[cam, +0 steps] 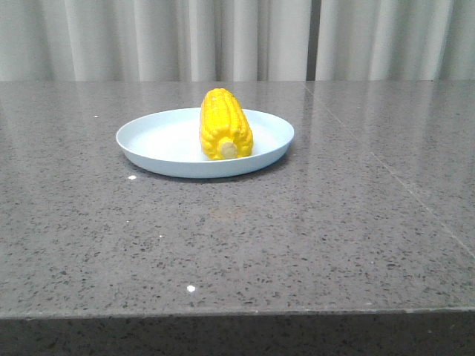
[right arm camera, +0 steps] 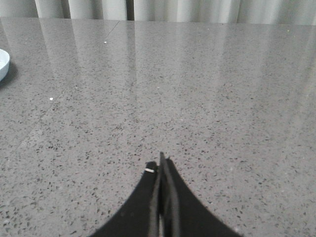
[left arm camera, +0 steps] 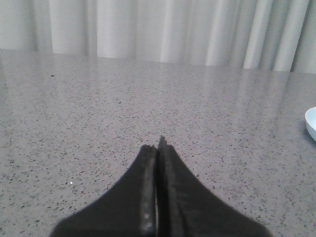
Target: Place corn on plate with both arms
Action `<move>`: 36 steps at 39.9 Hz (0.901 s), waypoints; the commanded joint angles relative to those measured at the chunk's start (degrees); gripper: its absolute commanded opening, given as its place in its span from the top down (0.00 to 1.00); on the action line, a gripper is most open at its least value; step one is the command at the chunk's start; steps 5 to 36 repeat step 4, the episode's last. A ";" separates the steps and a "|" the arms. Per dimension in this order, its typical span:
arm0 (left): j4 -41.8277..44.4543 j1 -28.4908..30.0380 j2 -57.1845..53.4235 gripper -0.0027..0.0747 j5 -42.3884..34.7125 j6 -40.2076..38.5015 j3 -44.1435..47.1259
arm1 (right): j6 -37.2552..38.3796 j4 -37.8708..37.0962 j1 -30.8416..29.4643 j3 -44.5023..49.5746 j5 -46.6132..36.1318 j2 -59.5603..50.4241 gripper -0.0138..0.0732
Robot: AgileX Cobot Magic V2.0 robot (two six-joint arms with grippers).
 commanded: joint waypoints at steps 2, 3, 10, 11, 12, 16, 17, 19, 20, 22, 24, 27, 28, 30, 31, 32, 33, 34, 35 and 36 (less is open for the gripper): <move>-0.40 0.01 -1.22 0.99 -5.01 -0.02 0.19 | -0.54 0.01 -0.35 -0.23 -4.13 -0.98 0.91; -0.40 0.01 -1.22 0.99 -5.01 -0.02 0.19 | -0.54 0.01 -0.35 -0.23 -4.13 -0.98 0.91; -0.40 0.01 -1.22 0.99 -5.01 -0.02 0.19 | -0.54 0.01 -0.35 -0.23 -4.13 -0.98 0.91; -0.40 0.01 -1.22 0.99 -5.01 -0.02 0.19 | -0.54 0.01 -0.35 -0.23 -4.13 -0.98 0.91; -0.40 0.01 -1.22 0.99 -5.01 -0.02 0.19 | -0.54 0.01 -0.35 -0.23 -4.13 -0.98 0.91; -0.40 0.01 -1.22 0.99 -5.01 -0.02 0.19 | -0.54 0.01 -0.35 -0.23 -4.13 -0.98 0.91; -0.40 0.01 -1.22 0.99 -5.01 -0.02 0.19 | -0.54 0.01 -0.35 -0.23 -4.13 -0.98 0.91; -0.40 0.01 -1.22 0.99 -5.01 -0.02 0.19 | -0.54 0.01 -0.35 -0.23 -4.13 -0.98 0.91; -0.40 0.01 -1.22 0.99 -5.01 -0.02 0.19 | -0.54 0.01 -0.35 -0.23 -4.13 -0.98 0.91; -0.40 0.01 -1.22 0.99 -5.01 -0.02 0.19 | -0.54 0.01 -0.35 -0.23 -4.13 -0.98 0.91; -0.40 0.01 -1.22 0.99 -5.01 -0.02 0.19 | -0.54 0.01 -0.35 -0.23 -4.13 -0.98 0.91; -0.40 0.01 -1.22 0.99 -5.01 -0.02 0.19 | -0.54 0.01 -0.35 -0.23 -4.13 -0.98 0.91; -0.40 0.01 -1.22 0.99 -5.01 -0.02 0.19 | -0.54 0.01 -0.35 -0.23 -4.13 -0.98 0.91; -0.40 0.01 -1.22 0.99 -5.01 -0.02 0.19 | -0.54 0.01 -0.35 -0.23 -4.13 -0.98 0.91; -0.40 0.01 -1.22 0.99 -5.01 -0.02 0.19 | -0.54 0.01 -0.35 -0.23 -4.13 -0.98 0.91; -0.40 0.01 -1.22 0.99 -5.01 -0.02 0.19 | -0.54 0.01 -0.35 -0.23 -4.13 -0.98 0.91; -0.40 0.01 -1.22 0.99 -5.01 -0.02 0.19 | -0.54 0.01 -0.35 -0.23 -4.13 -0.98 0.91; -0.40 0.01 -1.22 0.99 -5.01 -0.02 0.19 | -0.54 0.01 -0.35 -0.23 -4.13 -0.98 0.91; -0.40 0.01 -1.22 0.99 -5.01 -0.02 0.19 | -0.54 0.01 -0.35 -0.23 -4.13 -0.98 0.91; -0.40 0.01 -1.22 0.99 -5.01 -0.02 0.19 | -0.54 0.01 -0.35 -0.23 -4.13 -0.98 0.91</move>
